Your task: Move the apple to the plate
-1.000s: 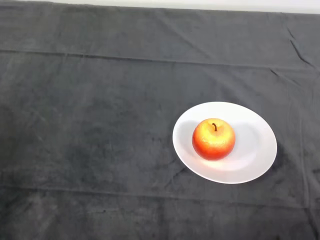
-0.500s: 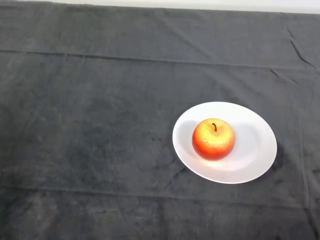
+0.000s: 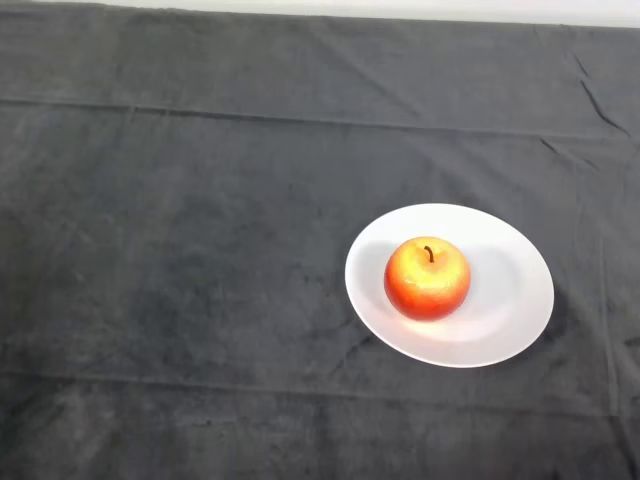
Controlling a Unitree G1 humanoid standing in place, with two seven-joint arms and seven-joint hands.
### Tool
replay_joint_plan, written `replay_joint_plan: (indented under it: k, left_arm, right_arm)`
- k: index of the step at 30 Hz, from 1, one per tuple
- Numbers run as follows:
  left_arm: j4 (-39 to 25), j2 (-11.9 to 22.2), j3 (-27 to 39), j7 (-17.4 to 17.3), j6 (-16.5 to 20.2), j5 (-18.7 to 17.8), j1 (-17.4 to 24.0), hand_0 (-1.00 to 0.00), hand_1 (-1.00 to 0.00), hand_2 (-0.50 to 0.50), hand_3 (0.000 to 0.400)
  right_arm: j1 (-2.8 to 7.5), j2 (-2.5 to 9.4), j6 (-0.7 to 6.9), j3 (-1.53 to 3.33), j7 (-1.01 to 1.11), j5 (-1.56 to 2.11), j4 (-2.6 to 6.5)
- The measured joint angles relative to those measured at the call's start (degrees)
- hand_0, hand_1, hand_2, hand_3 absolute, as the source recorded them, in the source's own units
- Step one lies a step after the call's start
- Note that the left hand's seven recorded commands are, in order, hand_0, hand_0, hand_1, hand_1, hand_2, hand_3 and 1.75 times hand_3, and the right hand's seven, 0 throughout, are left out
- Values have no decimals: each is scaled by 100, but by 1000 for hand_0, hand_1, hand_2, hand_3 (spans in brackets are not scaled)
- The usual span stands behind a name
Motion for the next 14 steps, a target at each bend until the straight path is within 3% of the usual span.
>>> replay_joint_plan:
  k: [14]
  left_arm:
    - [0, -53, 204, -140, 2, 110, -7, 0, 0, 0, 0]
  right_arm:
    - [0, 0, 0, 0, -1, 0, 0]
